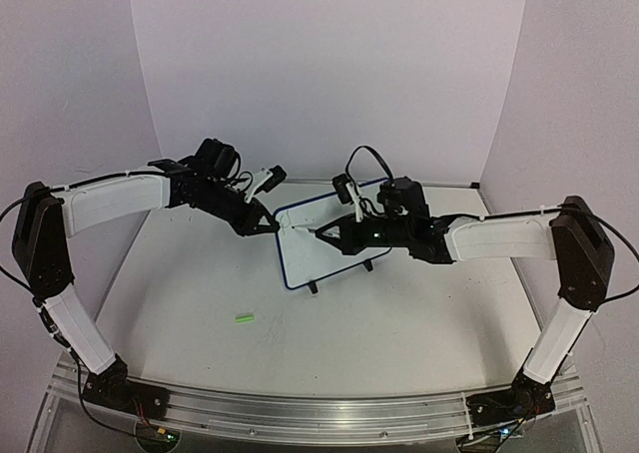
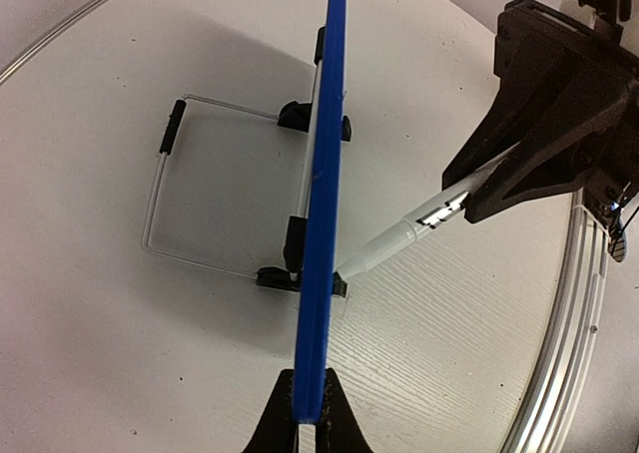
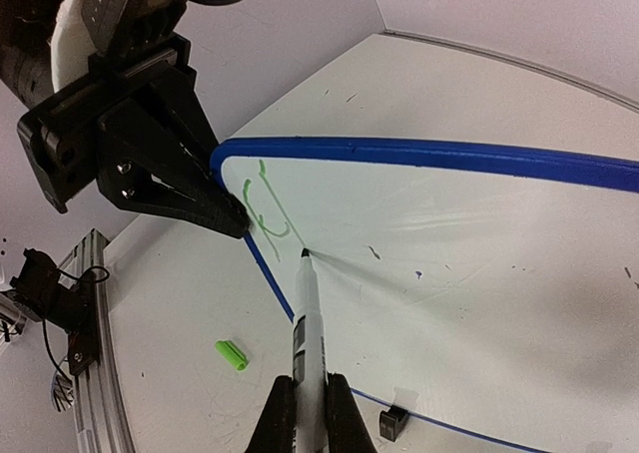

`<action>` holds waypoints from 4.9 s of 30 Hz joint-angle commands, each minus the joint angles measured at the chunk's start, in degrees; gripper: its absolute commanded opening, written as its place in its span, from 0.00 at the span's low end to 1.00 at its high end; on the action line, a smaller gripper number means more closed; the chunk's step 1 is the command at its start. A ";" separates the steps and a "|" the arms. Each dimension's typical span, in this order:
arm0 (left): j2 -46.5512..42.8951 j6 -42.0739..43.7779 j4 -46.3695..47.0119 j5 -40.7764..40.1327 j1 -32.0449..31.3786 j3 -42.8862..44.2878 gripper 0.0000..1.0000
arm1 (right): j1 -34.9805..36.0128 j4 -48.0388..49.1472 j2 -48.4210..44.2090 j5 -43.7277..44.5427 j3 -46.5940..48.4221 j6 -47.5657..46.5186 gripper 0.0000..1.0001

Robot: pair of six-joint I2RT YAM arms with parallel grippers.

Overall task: Write a sentence on the whiteboard
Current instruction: Write on the whiteboard with the whiteboard marker without the cap.

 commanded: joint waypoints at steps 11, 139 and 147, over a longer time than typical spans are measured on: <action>0.92 1.73 -1.43 -1.33 -0.63 1.06 0.00 | -0.19 2.60 -1.14 -2.50 -2.29 0.27 0.00; 1.38 2.32 -2.03 -1.98 -0.63 1.30 0.00 | -3.89 6.67 -2.67 -5.60 0.36 1.50 0.00; 1.24 2.29 -1.99 -2.14 -0.63 1.27 0.00 | -3.85 7.03 -6.51 -6.88 -2.98 1.89 0.00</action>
